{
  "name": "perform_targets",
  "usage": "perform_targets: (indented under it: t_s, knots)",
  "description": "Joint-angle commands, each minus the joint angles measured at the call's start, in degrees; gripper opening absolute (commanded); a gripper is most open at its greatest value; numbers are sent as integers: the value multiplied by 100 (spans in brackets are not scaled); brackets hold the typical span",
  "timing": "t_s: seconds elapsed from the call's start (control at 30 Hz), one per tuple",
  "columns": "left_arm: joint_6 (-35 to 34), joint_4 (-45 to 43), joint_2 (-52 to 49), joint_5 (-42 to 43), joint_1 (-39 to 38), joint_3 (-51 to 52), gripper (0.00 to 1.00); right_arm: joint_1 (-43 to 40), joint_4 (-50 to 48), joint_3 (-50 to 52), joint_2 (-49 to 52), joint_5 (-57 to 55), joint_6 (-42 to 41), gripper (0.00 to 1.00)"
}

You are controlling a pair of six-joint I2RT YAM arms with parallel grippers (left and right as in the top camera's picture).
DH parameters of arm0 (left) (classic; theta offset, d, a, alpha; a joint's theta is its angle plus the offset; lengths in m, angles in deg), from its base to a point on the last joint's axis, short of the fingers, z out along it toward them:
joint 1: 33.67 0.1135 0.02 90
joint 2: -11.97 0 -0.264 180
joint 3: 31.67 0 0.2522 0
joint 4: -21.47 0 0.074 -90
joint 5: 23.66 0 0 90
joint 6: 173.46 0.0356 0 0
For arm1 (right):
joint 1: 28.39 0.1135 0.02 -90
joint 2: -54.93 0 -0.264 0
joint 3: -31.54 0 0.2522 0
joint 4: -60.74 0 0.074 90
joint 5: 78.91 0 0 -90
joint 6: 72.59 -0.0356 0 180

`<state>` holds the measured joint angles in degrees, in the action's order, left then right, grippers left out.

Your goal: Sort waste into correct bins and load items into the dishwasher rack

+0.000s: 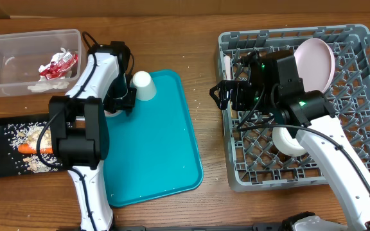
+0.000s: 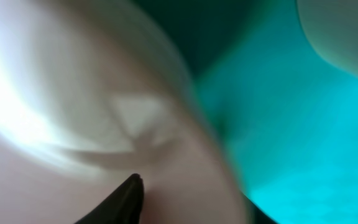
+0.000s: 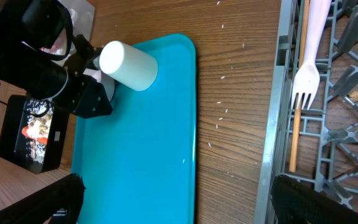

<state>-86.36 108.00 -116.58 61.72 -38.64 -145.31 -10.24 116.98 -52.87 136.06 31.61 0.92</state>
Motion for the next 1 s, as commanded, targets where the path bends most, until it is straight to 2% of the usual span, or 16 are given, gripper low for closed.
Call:
perform_targets:
  t_s: [0.0,0.17,0.33,0.5,0.7,0.83,0.97]
  knots:
    - [-144,72,142,289,-212,50,38,11,-39,-11,2,-46,-7,100]
    - [-232,129,542,756,-581,50,37,11,-39,-11,2,-46,-4,100]
    - [-496,245,929,962,-1329,50,38,11,-39,-11,2,-46,-4,100]
    - [-621,243,942,1788,-2164,50,38,11,-39,-11,2,-46,-7,100]
    - [-852,203,966,1775,-2889,0,38,11,-39,-11,4,-46,-4,100]
    - [-857,267,1123,1766,-2988,-153,41,11,-39,-11,2,-46,-7,100]
    - [-1067,365,1429,1325,-2627,-343,48,11,-39,-11,2,-46,-4,100]
